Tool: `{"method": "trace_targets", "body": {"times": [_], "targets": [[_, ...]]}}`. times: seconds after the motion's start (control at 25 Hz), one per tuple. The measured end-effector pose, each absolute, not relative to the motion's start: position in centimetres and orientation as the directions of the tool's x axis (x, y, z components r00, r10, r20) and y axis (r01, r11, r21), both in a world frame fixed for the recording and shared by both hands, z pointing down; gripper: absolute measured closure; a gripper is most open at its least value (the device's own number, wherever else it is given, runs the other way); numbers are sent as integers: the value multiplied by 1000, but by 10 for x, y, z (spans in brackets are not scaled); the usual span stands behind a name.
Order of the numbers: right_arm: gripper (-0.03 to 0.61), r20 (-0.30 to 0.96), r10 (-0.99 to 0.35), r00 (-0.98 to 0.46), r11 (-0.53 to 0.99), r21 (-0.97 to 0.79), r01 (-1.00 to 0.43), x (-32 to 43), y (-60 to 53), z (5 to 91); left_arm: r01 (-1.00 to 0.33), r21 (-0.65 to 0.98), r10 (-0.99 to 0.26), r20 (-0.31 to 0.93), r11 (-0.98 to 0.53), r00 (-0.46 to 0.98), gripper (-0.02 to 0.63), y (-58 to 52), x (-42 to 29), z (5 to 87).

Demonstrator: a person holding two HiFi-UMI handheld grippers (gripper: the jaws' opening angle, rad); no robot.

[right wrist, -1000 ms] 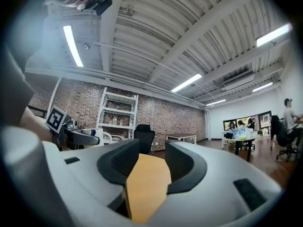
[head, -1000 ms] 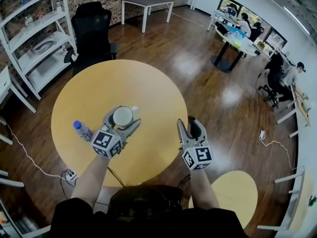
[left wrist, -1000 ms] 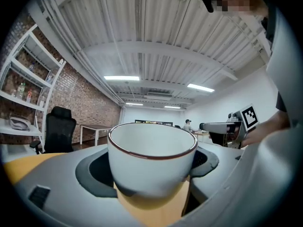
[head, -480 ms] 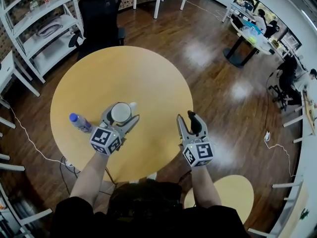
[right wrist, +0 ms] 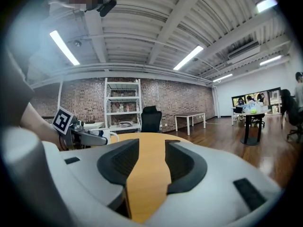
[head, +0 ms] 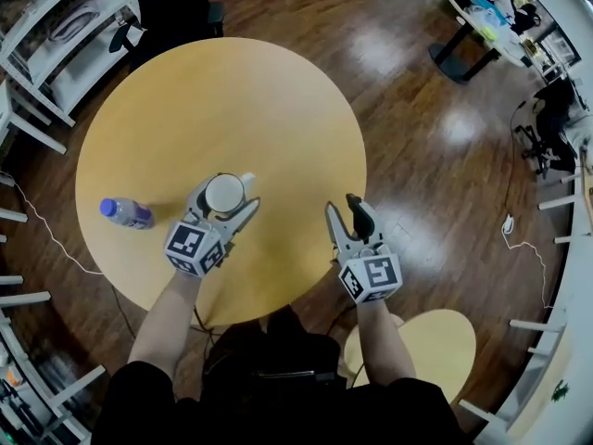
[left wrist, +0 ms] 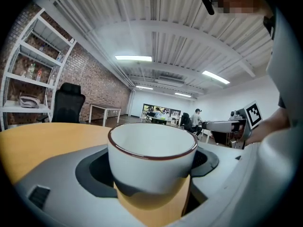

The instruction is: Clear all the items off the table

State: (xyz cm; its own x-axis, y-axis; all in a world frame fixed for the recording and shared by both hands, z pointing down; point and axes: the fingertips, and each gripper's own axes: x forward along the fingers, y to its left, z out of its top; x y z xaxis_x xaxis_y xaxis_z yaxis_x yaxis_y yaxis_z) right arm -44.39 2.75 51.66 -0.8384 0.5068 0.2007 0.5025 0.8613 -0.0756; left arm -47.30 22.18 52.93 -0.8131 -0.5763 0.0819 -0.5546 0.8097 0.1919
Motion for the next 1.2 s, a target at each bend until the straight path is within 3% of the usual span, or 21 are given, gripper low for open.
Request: {"method": "trace_targets", "body": {"times": [0.6,1.2], "targets": [[400,321,508,-799,861,-164,482,-454,9,595,-516,226,-561,236,826,-794,206,202,-478,625],[400,356,528,-771,849,-192,492,-456,10,628,-498,188,-529,209,847,-822,204,197,-481,646]]}}
